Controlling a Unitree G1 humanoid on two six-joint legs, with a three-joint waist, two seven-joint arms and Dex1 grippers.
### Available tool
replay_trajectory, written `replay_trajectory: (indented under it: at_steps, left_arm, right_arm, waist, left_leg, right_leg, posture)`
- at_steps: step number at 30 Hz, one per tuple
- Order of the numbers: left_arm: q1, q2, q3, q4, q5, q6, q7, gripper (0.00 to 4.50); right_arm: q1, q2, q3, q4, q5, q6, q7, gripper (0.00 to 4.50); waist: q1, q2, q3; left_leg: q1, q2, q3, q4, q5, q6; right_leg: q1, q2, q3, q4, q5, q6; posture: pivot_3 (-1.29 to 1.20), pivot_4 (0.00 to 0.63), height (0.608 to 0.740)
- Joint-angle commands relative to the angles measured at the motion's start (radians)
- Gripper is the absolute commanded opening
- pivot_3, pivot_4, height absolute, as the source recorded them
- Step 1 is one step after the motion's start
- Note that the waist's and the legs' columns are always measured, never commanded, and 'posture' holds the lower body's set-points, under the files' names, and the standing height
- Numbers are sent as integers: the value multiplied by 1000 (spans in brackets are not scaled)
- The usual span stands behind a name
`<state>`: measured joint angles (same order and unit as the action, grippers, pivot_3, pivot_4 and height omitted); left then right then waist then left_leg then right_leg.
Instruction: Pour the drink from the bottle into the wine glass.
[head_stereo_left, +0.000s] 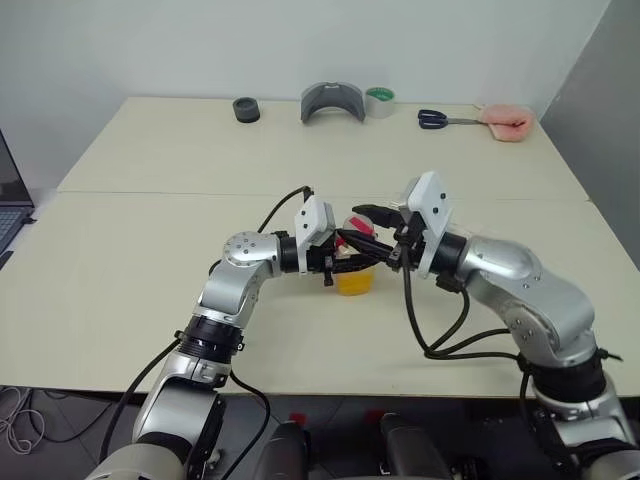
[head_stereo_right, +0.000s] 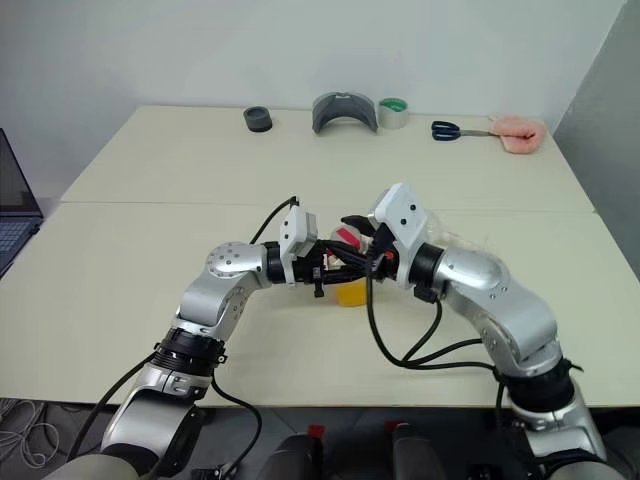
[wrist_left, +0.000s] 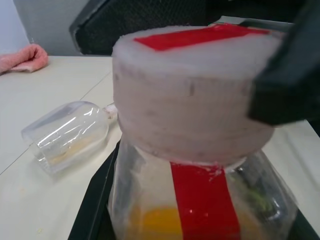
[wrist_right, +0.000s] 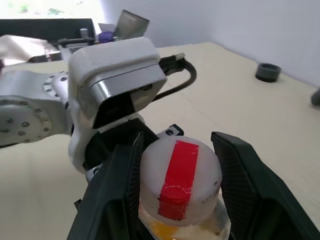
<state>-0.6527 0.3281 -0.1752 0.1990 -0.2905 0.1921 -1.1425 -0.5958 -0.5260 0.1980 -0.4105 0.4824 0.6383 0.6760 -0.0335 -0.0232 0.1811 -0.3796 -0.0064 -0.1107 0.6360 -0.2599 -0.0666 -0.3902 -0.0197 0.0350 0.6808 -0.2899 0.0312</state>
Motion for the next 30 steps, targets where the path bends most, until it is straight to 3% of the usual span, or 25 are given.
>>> replay_trajectory:
  at_steps: [1,4,6,8,12,16,20,24,28,30]
  left_arm:
    - [-57,1,9,-67,-42,14,-29,1762]
    - [-61,4,8,-72,-47,20,-40,1762]
    - [-60,2,10,-75,-45,23,-34,1762]
    - [-54,-2,14,-80,-43,26,-20,1762]
    - [-41,-5,16,-80,-38,27,2,1760]
    - [-51,-18,25,-49,-30,21,42,1744]
    - [-66,-23,29,-10,-16,-1,59,1744]
    - [-81,-34,27,27,-10,-20,69,1744]
    - [-96,-44,23,55,-4,-36,65,1744]
    - [-104,-50,23,72,1,-46,66,1744]
  right_arm:
    - [-89,-90,65,149,-65,-174,298,1834]
    - [-181,-119,75,285,-68,-222,435,1834]
    - [-203,-136,75,296,-30,-157,484,1834]
    - [-194,-133,59,282,-34,-131,459,1834]
    - [-147,-97,-36,229,-17,-104,336,3235]
    - [-37,-95,-180,-8,87,57,166,4500]
    - [70,-29,-225,-225,120,183,-49,4500]
    - [146,107,-160,-339,39,243,-290,4500]
    - [172,136,-60,-317,-103,171,-372,4500]
    - [178,181,-69,-298,-114,151,-409,4500]
  waist:
    - [-1,0,0]
    - [-4,1,1]
    - [-4,1,1]
    - [-2,1,1]
    - [1,1,1]
    - [4,2,2]
    - [2,2,2]
    - [-1,3,2]
    - [1,3,2]
    - [1,3,2]
  left_leg:
    - [0,0,0,0,0,0]
    - [0,0,0,1,-1,1]
    - [0,1,0,1,-1,1]
    - [-1,1,-1,2,-1,1]
    - [-3,0,-1,5,-1,2]
    - [-4,0,-1,6,-1,2]
    - [-5,0,-1,6,-1,2]
    - [-3,0,0,6,-1,2]
    - [-3,0,0,6,-1,2]
    - [-4,0,0,6,-1,2]
  right_leg:
    - [0,0,0,0,0,0]
    - [0,0,0,0,0,0]
    - [0,1,0,0,0,0]
    - [0,0,0,0,0,0]
    - [0,-1,0,0,0,0]
    - [0,-2,0,0,1,1]
    - [-1,-2,0,0,1,1]
    - [-1,-1,1,1,1,1]
    - [-1,0,1,1,1,2]
    - [-1,-1,1,0,1,2]
  posture:
    - [0,150,740]
    - [0,150,740]
    - [0,150,740]
    - [0,150,740]
    - [0,150,740]
    - [0,150,740]
    - [0,150,740]
    - [0,150,740]
    - [0,150,740]
    - [0,150,740]
